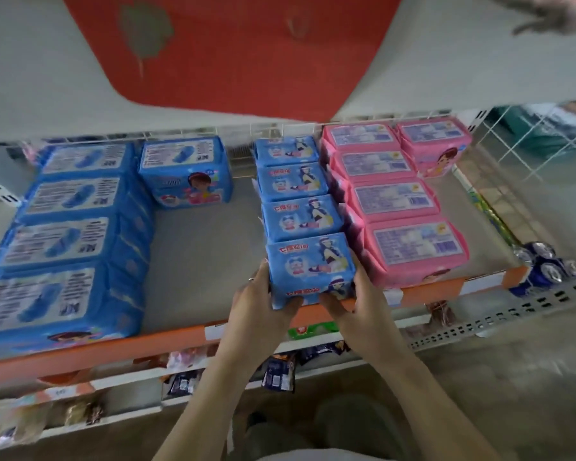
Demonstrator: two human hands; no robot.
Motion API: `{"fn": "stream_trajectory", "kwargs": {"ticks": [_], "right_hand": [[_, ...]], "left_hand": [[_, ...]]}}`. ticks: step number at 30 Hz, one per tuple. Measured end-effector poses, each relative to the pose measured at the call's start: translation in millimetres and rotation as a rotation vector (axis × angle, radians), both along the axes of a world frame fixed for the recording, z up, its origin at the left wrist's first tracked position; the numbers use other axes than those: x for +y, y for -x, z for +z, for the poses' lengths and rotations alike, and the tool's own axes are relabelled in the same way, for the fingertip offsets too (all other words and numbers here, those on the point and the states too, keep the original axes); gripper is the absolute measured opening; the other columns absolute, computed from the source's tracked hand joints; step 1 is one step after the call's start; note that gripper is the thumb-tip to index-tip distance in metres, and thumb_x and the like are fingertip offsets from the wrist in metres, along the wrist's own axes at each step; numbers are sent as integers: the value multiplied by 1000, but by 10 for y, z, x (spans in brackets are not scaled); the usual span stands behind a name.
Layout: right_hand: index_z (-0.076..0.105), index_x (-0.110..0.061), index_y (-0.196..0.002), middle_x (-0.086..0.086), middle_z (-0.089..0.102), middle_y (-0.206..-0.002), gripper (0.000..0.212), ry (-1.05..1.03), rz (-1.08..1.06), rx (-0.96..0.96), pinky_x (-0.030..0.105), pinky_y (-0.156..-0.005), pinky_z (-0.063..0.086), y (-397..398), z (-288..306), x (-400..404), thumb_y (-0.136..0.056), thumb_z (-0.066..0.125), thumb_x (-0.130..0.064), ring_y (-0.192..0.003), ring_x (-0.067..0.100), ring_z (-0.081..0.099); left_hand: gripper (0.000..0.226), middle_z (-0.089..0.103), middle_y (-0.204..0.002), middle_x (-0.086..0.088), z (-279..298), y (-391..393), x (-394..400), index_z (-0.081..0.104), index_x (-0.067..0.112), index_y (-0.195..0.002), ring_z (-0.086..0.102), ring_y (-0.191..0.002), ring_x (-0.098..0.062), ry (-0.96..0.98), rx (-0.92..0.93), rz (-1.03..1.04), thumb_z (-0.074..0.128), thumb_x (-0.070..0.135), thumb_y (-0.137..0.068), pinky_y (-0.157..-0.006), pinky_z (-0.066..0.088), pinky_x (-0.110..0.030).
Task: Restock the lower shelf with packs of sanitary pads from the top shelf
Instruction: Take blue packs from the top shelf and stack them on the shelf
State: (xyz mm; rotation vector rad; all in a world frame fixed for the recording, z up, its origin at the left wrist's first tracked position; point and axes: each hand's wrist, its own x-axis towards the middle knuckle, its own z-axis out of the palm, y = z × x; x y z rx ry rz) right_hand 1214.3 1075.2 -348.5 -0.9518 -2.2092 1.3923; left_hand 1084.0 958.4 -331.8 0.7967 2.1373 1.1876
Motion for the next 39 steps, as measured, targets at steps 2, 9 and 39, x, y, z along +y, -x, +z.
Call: {"fn": "stream_trajectory", "kwargs": {"ticks": [2, 9, 39], "right_hand": [[26, -22, -155, -9, 51, -144, 77, -16, -15, -23, 0, -94, 40, -10, -47, 6, -92, 69, -25, -131, -4, 47], [26, -23, -155, -10, 46, -148, 78, -63, -21, 21, 19, -107, 44, 16, -97, 68, -92, 71, -23, -137, -2, 40], [1, -31, -159, -5, 40, -153, 85, -54, -117, -85, 34, -109, 47, -89, 61, -435, -96, 56, -39, -137, 4, 41]], "left_hand": [[47, 57, -105, 26, -31, -16, -5, 49, 33, -123, 57, -94, 4, 4, -9, -5, 77, 23, -87, -62, 46, -2], [52, 58, -102, 28, -54, -33, 63, 46, 33, -128, 60, -90, 6, -2, -7, 25, 76, 26, -87, -65, 49, -6], [53, 52, -112, 23, -111, -205, 49, 38, 28, -140, 55, -89, 8, 37, 80, 91, 66, 28, -95, -63, 42, 1]]}}
